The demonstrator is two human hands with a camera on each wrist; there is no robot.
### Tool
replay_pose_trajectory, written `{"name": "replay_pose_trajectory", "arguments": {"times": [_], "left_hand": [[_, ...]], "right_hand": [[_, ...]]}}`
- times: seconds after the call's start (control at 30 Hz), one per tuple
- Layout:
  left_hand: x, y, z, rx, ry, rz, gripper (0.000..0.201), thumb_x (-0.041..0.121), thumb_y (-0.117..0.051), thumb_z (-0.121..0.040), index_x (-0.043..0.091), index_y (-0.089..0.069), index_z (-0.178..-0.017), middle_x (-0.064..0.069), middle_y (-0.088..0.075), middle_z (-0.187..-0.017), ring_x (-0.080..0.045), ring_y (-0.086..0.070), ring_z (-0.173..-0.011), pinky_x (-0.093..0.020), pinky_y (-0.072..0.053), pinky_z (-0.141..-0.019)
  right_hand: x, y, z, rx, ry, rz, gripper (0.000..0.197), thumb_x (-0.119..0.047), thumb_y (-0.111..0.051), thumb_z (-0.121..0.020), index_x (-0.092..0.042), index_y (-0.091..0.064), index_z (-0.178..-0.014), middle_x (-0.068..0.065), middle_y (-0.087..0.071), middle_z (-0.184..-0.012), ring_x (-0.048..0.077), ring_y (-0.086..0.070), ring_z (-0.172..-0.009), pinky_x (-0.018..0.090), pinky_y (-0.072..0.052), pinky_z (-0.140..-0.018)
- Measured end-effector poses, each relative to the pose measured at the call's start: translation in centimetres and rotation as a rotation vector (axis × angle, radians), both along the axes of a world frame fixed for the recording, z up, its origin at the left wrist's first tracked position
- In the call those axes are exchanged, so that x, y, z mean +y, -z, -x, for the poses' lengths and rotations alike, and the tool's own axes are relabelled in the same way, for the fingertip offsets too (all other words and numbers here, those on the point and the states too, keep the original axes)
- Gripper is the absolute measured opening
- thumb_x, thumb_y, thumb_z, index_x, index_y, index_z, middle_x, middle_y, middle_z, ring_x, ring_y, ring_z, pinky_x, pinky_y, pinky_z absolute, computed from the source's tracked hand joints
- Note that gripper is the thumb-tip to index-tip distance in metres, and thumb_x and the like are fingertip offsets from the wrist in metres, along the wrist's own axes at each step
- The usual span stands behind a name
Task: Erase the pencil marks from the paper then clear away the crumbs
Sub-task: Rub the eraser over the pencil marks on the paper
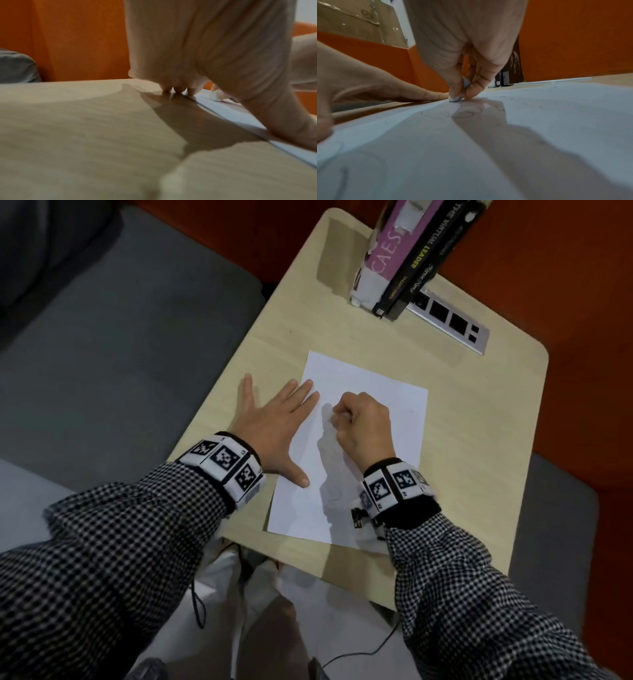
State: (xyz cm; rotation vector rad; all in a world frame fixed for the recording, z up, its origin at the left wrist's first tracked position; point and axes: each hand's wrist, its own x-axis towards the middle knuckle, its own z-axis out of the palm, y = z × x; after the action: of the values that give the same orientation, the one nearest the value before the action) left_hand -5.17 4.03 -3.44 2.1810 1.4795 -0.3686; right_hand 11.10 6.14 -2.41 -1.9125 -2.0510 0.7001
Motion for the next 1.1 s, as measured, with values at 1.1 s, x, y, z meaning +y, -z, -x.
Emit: {"name": "replay_pose_trajectory", "arguments": {"times": [1.1], "left_hand": [[0.4,0.7,0.2,-0.042,-0.021,-0.009,0.148,0.090,-0.062,-0.042,0.031,0.021,-0.150,0.015,0.028,-0.156,-0.014,0.027,-0.144,-0.075,0.015,-0.099]], "right_hand": [[-0.6,0.4,2.0,0.141,0.013,-0.006,0.011,-0.005,-0.059,-0.080,-0.004,-0.063,-0.069,0.015,-0.064,-0.076,0.030,-0.059,-0.071,0.037,-0.049,-0.063]]}}
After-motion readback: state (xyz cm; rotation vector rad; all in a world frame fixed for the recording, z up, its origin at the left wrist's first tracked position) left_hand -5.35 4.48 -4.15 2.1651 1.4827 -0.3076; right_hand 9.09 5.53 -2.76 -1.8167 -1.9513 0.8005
